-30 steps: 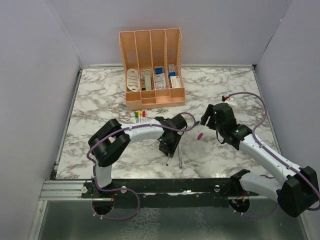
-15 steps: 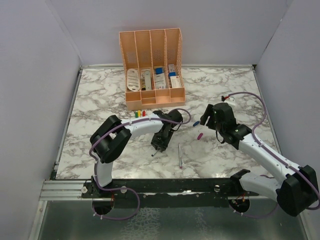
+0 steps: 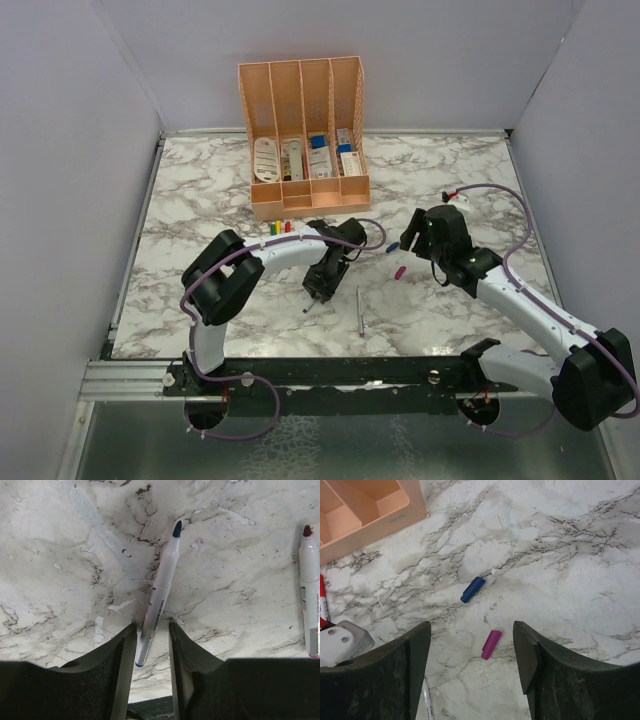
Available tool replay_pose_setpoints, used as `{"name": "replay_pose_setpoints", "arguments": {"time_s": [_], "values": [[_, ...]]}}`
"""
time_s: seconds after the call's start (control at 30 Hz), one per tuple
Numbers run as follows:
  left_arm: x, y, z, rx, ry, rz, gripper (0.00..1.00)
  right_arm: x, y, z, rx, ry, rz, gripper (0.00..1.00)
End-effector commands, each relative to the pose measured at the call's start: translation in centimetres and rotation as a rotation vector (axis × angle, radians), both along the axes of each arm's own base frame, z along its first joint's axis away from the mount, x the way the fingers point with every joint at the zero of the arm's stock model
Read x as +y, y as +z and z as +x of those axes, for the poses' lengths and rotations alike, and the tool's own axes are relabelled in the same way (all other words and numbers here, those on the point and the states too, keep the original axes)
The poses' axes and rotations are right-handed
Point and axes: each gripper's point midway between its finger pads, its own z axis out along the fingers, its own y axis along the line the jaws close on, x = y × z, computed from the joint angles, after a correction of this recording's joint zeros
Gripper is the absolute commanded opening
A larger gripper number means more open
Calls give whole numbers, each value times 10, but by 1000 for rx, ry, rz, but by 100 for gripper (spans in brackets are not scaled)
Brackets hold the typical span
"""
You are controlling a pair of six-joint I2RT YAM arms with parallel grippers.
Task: Insert the pens into the pen caps
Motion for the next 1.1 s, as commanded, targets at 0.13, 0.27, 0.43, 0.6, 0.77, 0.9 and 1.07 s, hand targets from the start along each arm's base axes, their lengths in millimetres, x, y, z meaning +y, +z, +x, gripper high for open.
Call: {"name": "replay_pose_setpoints", "arguments": {"time_s": [0.13,0.27,0.43,0.6,0.77,0.9,1.07], "values": [[21,-57,18,-66,-28,49,33,-3,10,1,-34,-21,15,66],[24,-62,17,-59,-24,59,26,-3,11,2,-37,-20,15,66],[24,-72,18,-46,-22,86,14,-1,12,5,-36,-17,17,65],[28,-82,16,-12,-28,135,9,-1,15,5,-42,-21,19,65],[33,-94,10,26,-36,160,0,-1,12,4,-34,-20,18,65],[31,-99,6,52,-42,151,0,-2,4,4,-15,-20,7,64],[20,-91,13,12,-3,58,0,-2,-4,5,15,-27,-8,63]]}}
